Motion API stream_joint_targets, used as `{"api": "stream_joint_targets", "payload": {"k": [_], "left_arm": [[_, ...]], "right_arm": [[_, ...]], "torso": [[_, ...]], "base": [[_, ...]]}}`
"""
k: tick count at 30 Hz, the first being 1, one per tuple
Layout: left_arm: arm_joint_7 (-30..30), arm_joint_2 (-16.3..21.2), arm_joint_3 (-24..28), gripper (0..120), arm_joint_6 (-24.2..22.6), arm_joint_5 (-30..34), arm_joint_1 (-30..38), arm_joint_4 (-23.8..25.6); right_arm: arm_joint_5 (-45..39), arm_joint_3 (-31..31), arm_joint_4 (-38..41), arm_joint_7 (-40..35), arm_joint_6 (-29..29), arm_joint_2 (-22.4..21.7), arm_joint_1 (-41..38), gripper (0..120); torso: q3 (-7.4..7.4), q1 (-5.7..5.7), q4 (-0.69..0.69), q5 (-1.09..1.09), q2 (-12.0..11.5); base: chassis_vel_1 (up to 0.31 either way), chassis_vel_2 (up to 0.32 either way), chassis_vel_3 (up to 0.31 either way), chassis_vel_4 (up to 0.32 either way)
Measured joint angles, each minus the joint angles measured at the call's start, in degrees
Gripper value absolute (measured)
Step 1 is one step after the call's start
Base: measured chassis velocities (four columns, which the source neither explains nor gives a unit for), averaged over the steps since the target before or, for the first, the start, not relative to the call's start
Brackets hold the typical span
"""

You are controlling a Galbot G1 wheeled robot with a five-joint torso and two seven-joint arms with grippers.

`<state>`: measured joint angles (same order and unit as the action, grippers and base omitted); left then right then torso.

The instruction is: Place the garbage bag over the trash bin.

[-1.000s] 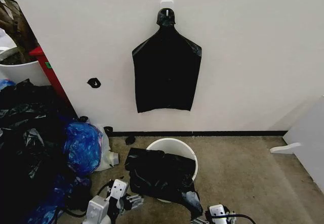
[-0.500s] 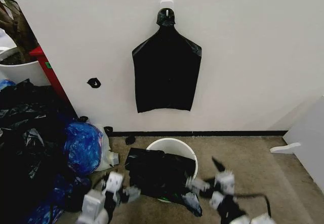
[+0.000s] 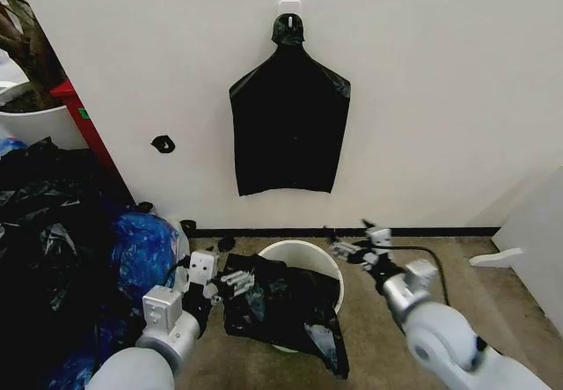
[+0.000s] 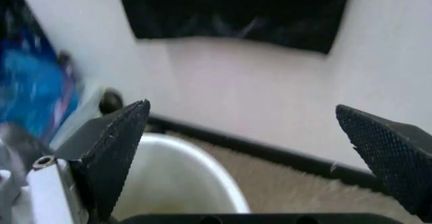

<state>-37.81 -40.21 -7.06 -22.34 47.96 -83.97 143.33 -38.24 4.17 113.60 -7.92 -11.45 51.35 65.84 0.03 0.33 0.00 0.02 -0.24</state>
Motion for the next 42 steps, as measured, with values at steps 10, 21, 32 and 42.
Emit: {"api": "stream_joint_targets", "payload": {"k": [10, 21, 32, 42], "left_arm": [[-2.8, 1.9, 0.5, 100, -3.8, 1.3, -4.4, 0.0], [-3.7, 0.6, 1.2, 100, -4.1, 1.3, -5.1, -0.1], [-4.1, -0.1, 1.2, 100, -3.7, 1.2, -4.4, -0.1], [-4.4, -1.1, 1.2, 100, -3.4, 1.0, -4.7, -0.1]], "right_arm": [[-1.7, -3.6, -7.2, 4.2, -12.3, 3.1, -6.3, 97], [-1.3, -6.1, -9.7, 0.2, -20.4, 5.0, -9.7, 55], [-4.1, -7.0, -8.7, -7.8, -21.3, 5.6, -9.4, 17], [-18.3, -6.0, -0.2, -38.6, -8.8, 8.3, -2.1, 5]], "torso": [[-0.01, 0.00, -0.02, 0.00, 0.0], [-0.01, -0.01, -0.02, -0.02, 0.0], [-0.01, -0.01, -0.02, -0.01, 0.0], [-0.02, -0.01, -0.02, -0.02, 0.0]], "base": [[0.000, 0.000, 0.000, 0.000], [0.000, 0.000, 0.000, 0.000], [0.000, 0.000, 0.000, 0.000], [0.000, 0.000, 0.000, 0.000]]}}
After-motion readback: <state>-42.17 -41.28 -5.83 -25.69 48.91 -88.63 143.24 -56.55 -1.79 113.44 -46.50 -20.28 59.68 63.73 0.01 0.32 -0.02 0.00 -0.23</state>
